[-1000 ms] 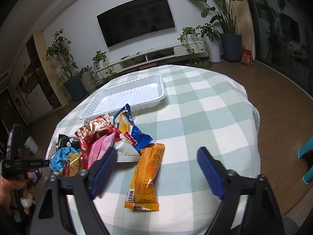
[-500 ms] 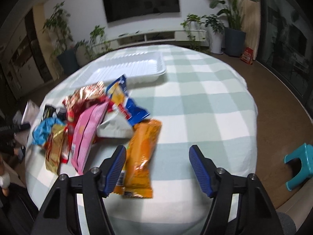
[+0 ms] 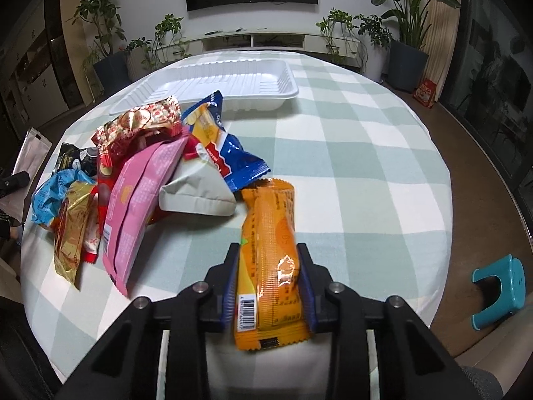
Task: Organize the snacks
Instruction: 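Carry both packets to the white tray and open both tools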
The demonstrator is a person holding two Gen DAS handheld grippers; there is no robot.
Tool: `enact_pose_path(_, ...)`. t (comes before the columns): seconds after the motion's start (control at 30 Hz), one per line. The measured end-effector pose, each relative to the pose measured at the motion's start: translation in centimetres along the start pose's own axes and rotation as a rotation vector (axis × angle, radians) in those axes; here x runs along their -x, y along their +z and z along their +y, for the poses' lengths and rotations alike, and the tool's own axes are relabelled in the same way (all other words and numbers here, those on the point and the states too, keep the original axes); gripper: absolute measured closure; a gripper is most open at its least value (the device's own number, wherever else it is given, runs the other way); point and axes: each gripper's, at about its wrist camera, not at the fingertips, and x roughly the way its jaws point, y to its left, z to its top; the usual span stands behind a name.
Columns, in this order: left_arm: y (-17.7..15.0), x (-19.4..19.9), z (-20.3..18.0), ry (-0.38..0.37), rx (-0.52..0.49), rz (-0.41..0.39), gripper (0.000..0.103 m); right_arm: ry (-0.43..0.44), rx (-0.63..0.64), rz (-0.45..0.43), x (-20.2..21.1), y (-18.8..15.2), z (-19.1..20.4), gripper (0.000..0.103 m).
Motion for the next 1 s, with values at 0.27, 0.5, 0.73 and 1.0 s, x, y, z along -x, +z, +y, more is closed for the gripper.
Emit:
enact_pose_path(0.27,0.0,0.1,0.1,-0.003,0.004,-0.004,0.087,0.066,-0.101,-0.011,1.4,-0.6,-1.3,0.079)
enact_pose_path(0.5,0.1,0.2,0.3,-0.014,0.010,-0.009,0.087,0.095,-0.244,-0.042,3.1,-0.4,-3.7,0.079)
enact_pose_path(0.73,0.5,0.5,0.2,-0.122,0.031,-0.019,0.087,0.048,-0.326,-0.181,6.4,4.2,-7.7,0.079)
enact_pose_path(1.0,6.9,-0.4,-4.4,-0.114,-0.107,-0.023,0.087,0.083,-0.341,-0.335,6.1,14.6,-8.6,0.079)
